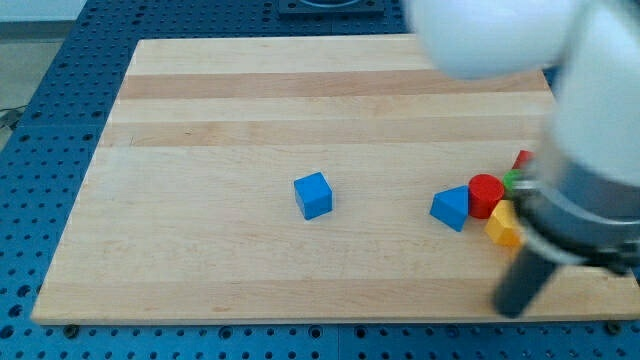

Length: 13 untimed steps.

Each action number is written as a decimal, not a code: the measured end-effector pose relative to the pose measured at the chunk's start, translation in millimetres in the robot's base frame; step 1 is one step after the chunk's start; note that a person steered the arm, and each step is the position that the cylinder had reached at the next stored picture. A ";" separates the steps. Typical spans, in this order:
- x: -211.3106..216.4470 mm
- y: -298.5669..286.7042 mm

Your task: Push the yellow hexagon into the blue triangle

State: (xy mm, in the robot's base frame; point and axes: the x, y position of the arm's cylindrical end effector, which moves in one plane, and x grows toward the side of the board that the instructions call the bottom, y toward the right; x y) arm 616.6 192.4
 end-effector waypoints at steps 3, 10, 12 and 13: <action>-34.7 5.4; -46.8 -140.7; 1.4 -90.2; -57.9 -53.6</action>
State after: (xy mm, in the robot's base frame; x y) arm 558.7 138.7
